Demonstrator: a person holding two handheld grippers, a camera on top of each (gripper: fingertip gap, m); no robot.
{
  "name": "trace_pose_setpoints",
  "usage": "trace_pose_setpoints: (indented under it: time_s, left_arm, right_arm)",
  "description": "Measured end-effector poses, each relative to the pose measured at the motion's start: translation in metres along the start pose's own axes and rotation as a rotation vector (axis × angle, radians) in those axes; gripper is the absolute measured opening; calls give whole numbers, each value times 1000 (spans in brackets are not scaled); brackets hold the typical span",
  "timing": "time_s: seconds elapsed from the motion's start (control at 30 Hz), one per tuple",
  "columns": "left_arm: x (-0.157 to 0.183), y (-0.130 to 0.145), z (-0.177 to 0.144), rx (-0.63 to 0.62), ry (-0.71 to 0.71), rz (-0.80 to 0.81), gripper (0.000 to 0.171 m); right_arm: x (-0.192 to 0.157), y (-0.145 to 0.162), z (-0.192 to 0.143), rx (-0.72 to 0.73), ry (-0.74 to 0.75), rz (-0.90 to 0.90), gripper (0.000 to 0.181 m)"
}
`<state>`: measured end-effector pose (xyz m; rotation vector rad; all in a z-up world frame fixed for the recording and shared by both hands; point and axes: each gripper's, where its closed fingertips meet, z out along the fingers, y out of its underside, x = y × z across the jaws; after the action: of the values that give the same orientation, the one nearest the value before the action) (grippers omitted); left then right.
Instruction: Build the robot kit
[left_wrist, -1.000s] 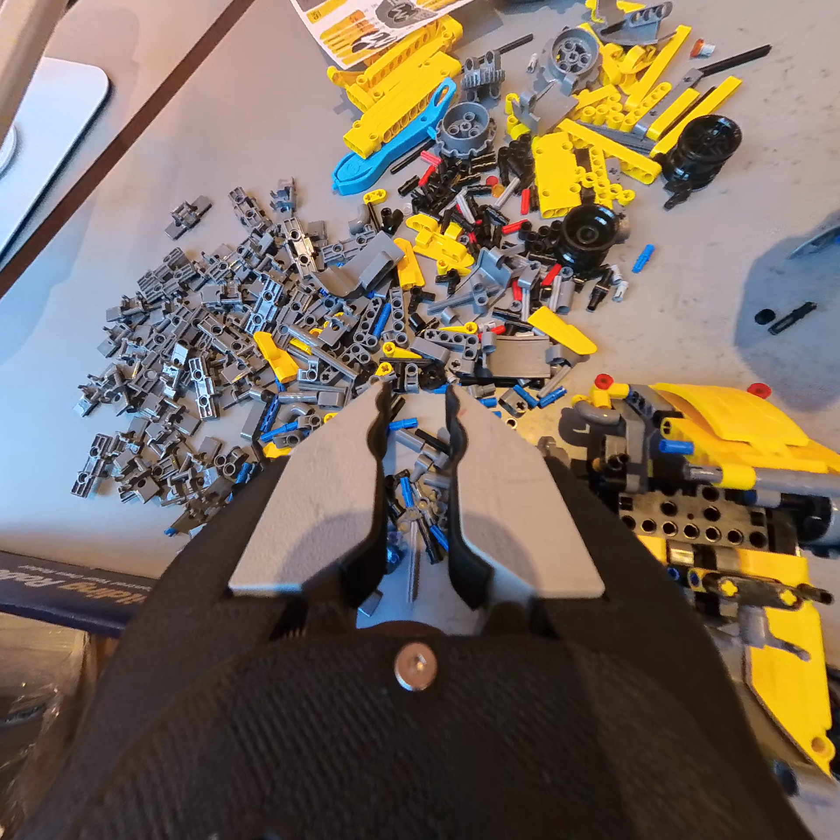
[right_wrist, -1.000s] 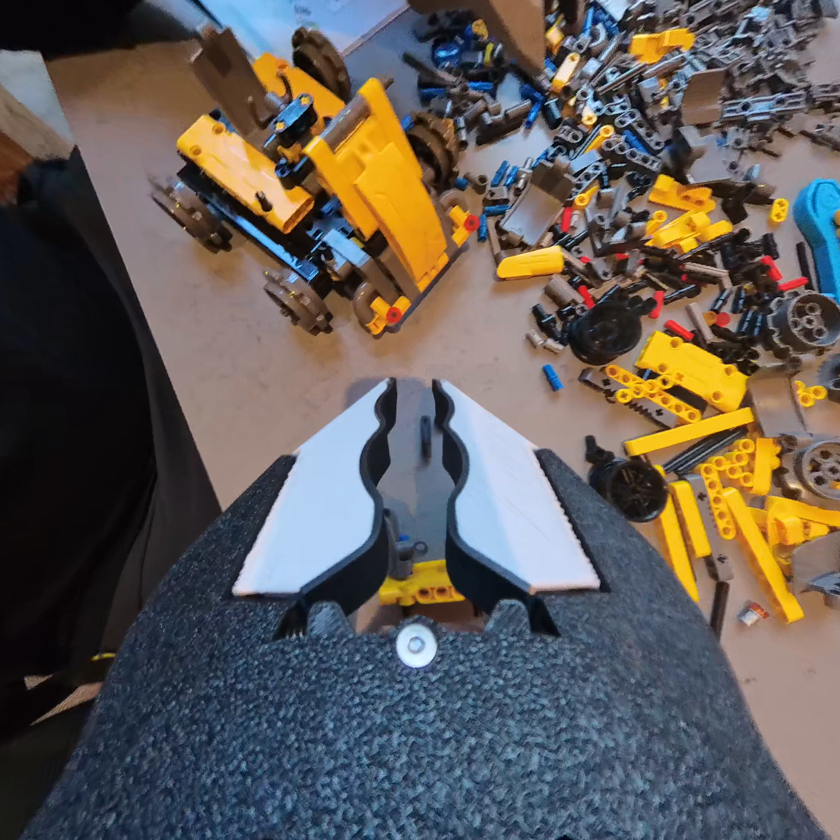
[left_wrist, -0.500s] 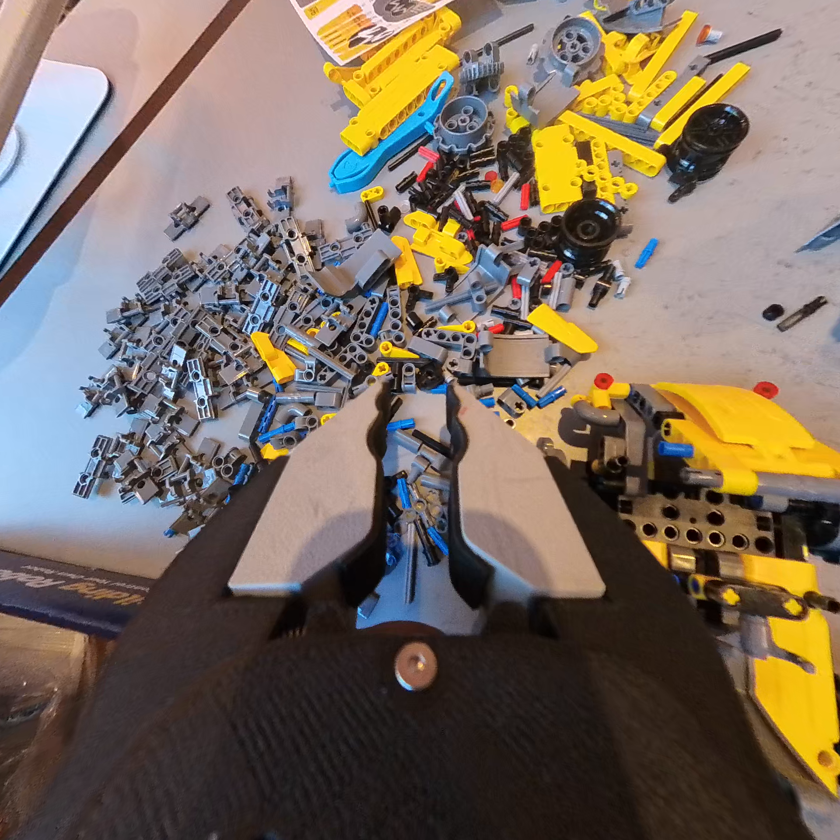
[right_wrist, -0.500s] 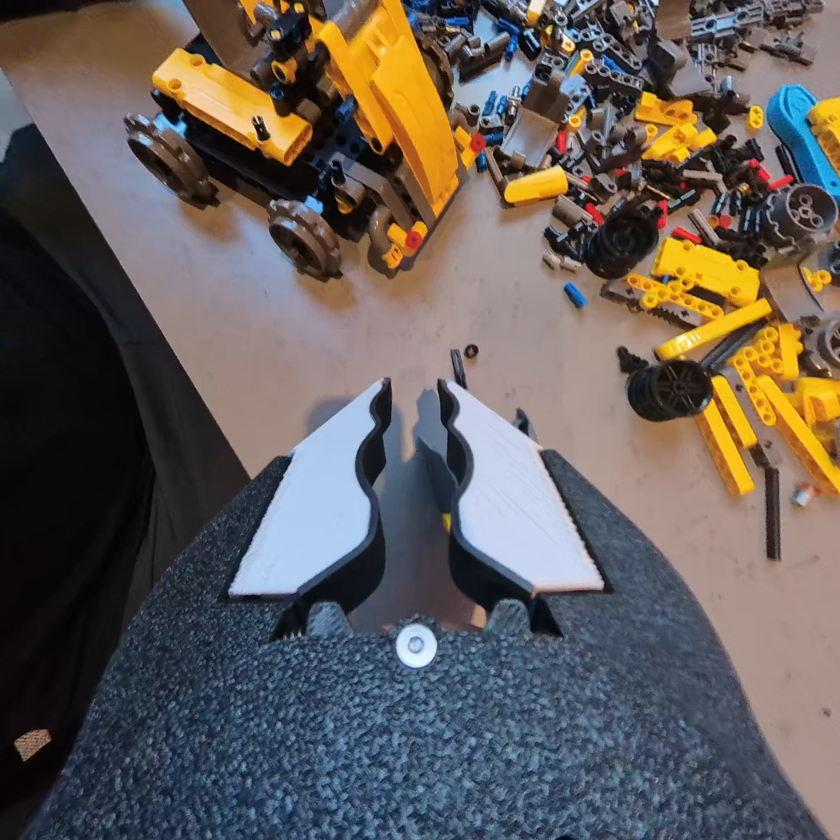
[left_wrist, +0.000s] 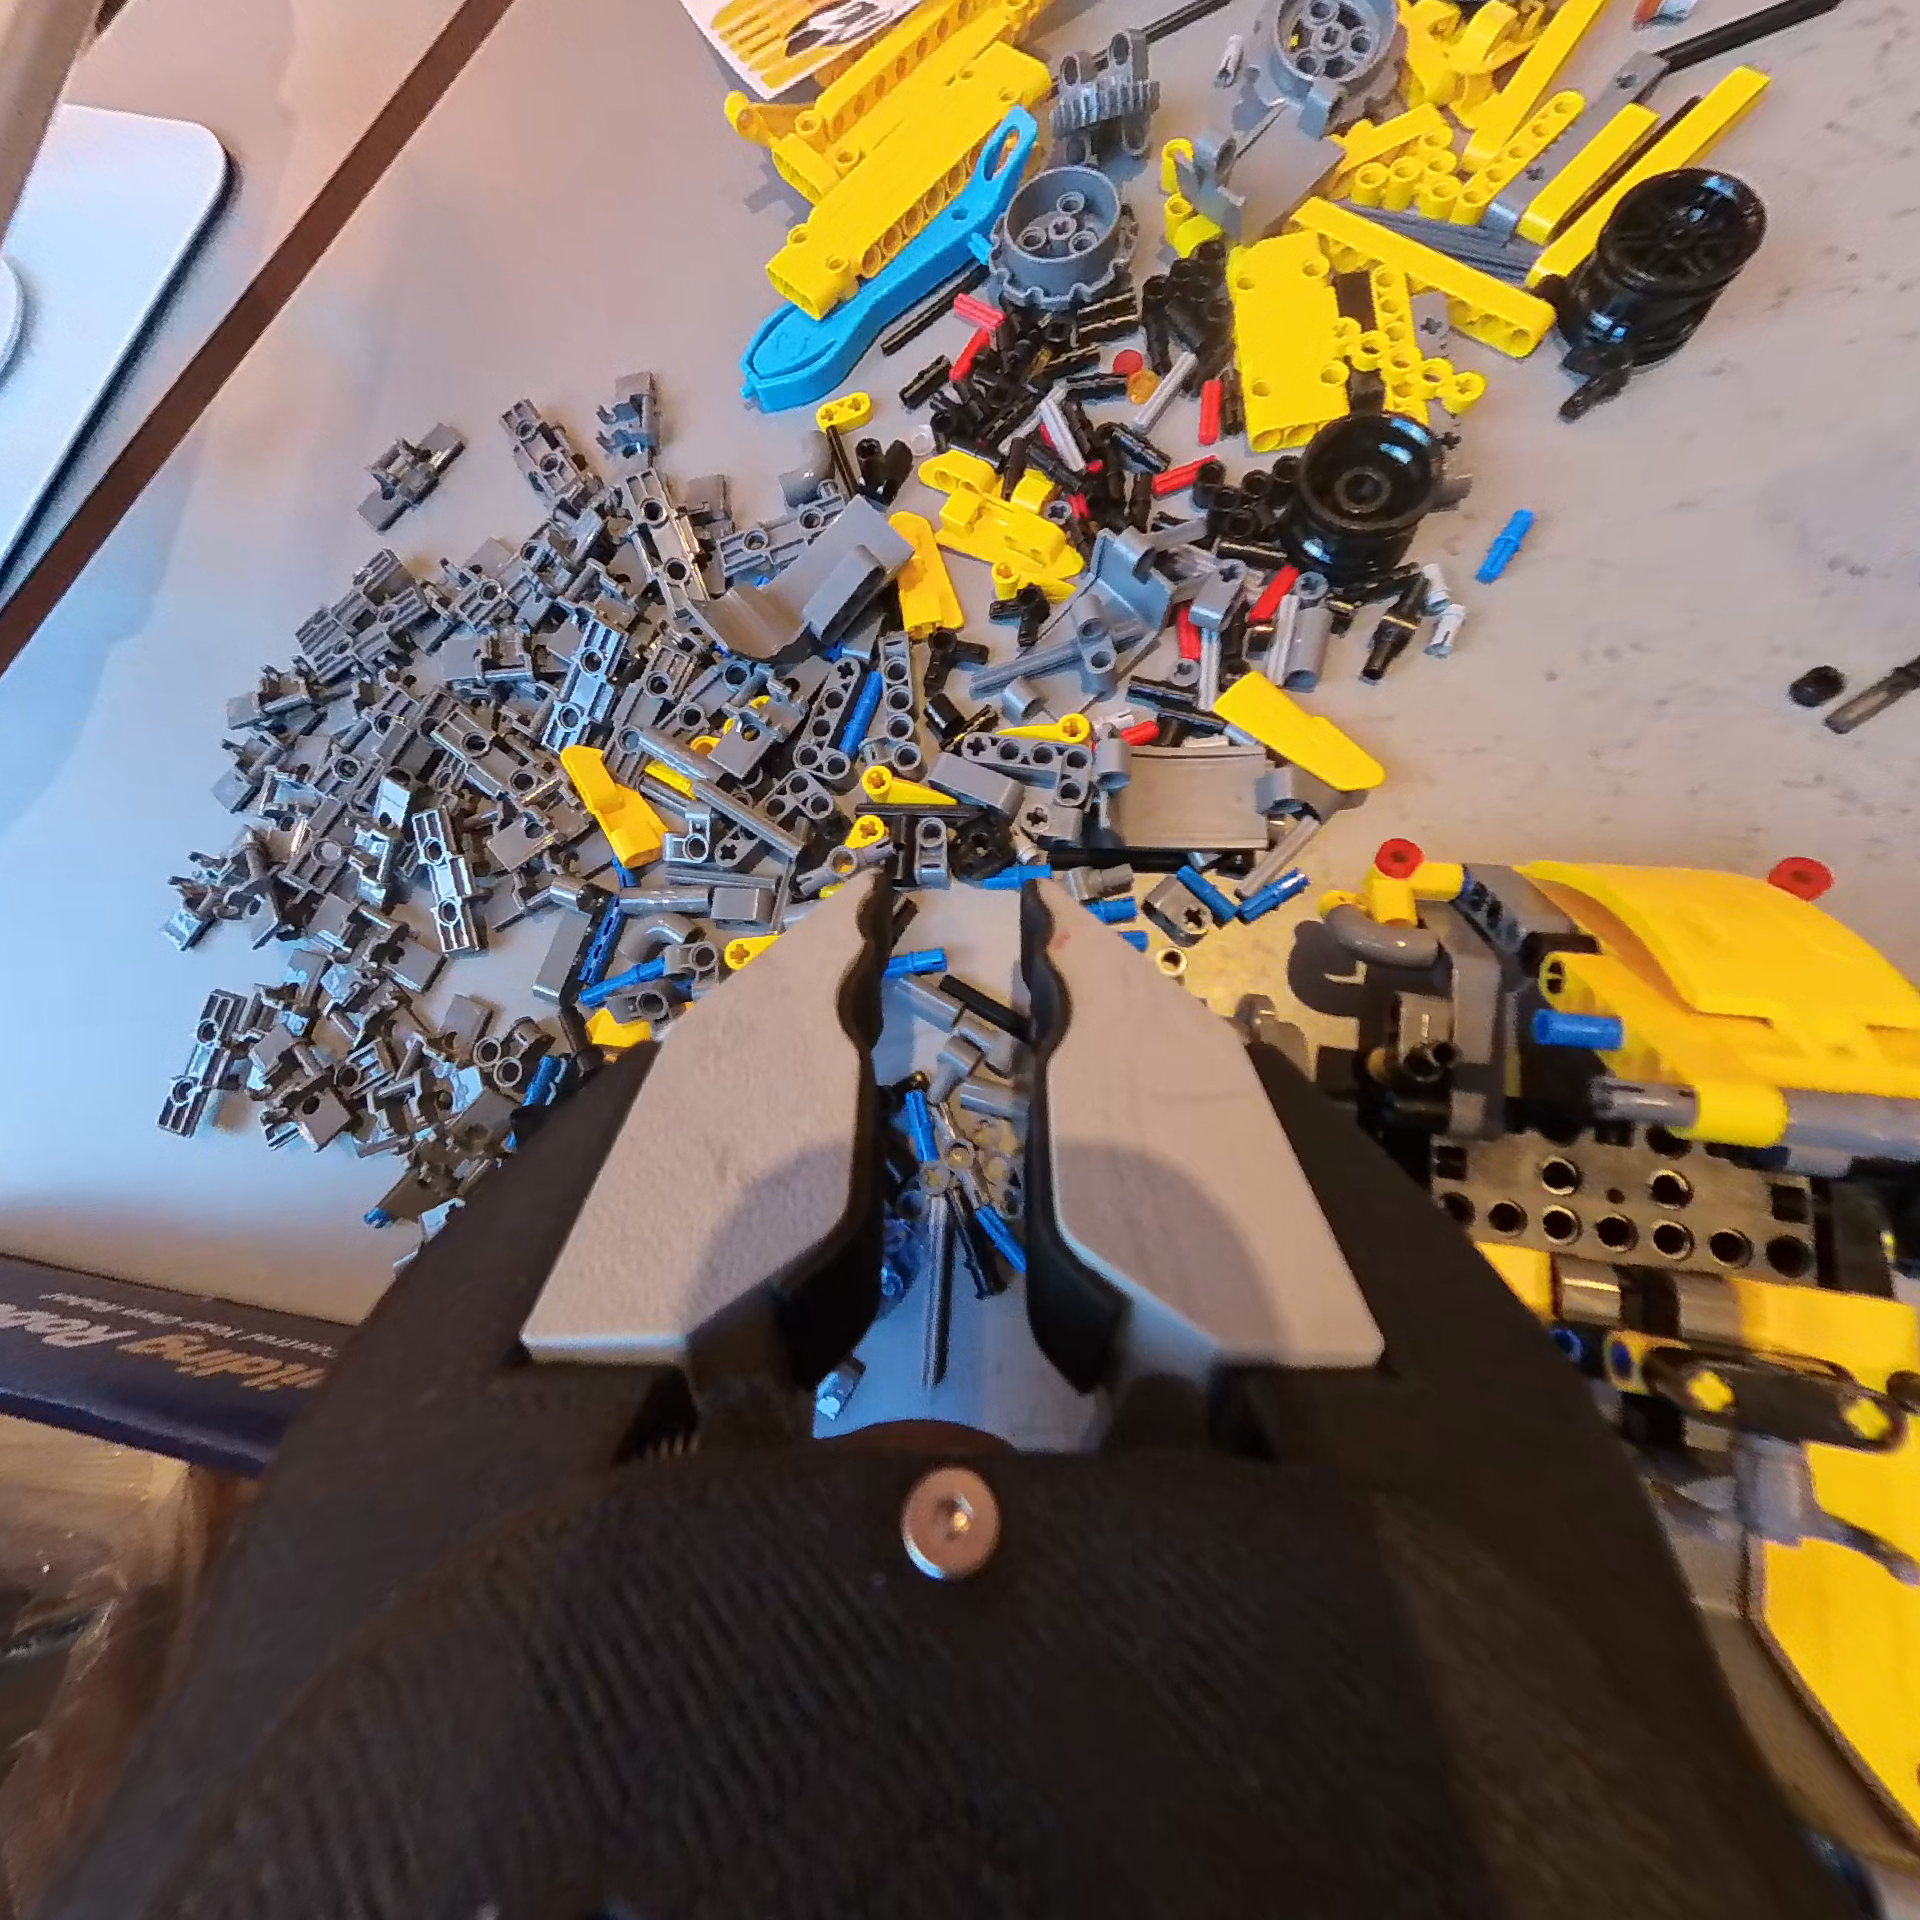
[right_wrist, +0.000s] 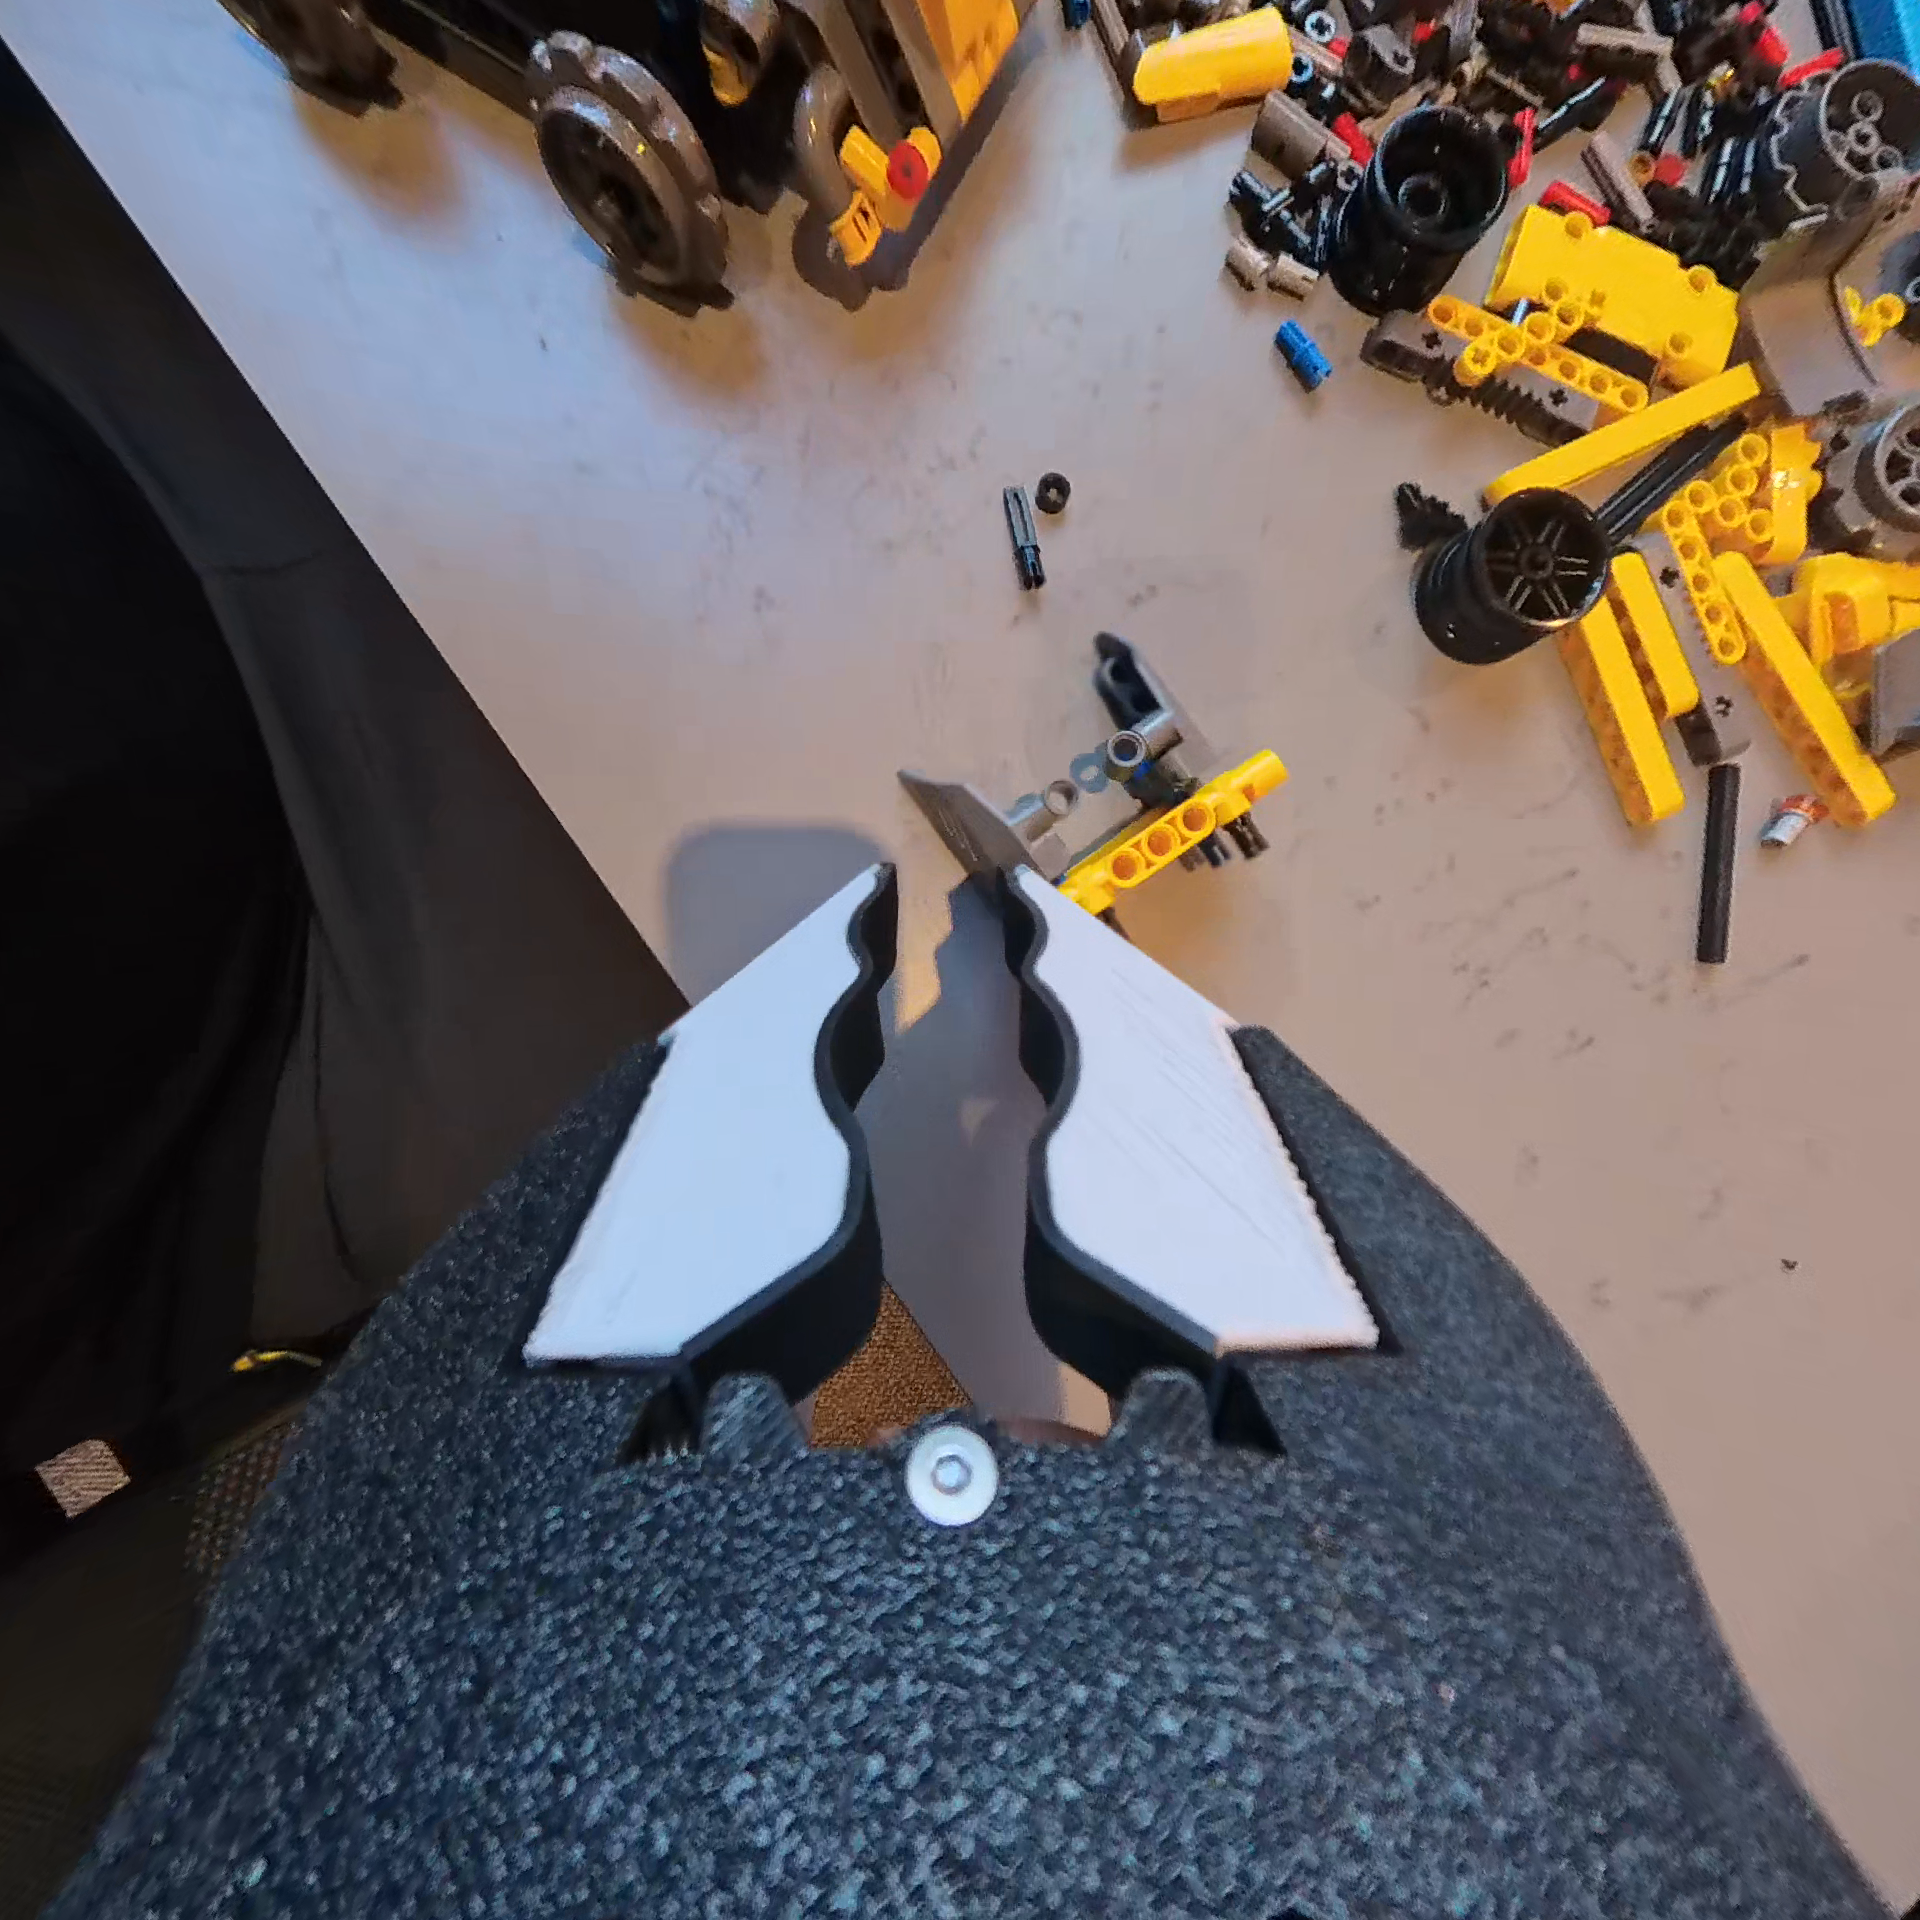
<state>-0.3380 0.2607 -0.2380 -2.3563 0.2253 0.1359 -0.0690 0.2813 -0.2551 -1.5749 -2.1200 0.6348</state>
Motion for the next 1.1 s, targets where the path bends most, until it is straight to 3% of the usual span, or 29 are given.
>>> trace_pose_setpoints:
  time_s: [0.37,0.57,0.8,1.1]
  left_arm:
    - [-1,4,3,-17,4,1,23]
    - [-3,2,0,-6,-1,-5,23]
    - [-7,1,-1,4,-1,-20,24]
    - [-8,-2,-1,23,-3,-24,24]
  right_arm:
    - [38,3,-1,-39,87,-45,18]
    - [39,-6,-4,-14,97,-50,18]
    - [34,-20,-29,196,41,111,19]
    - [35,8,-22,83,89,142,20]
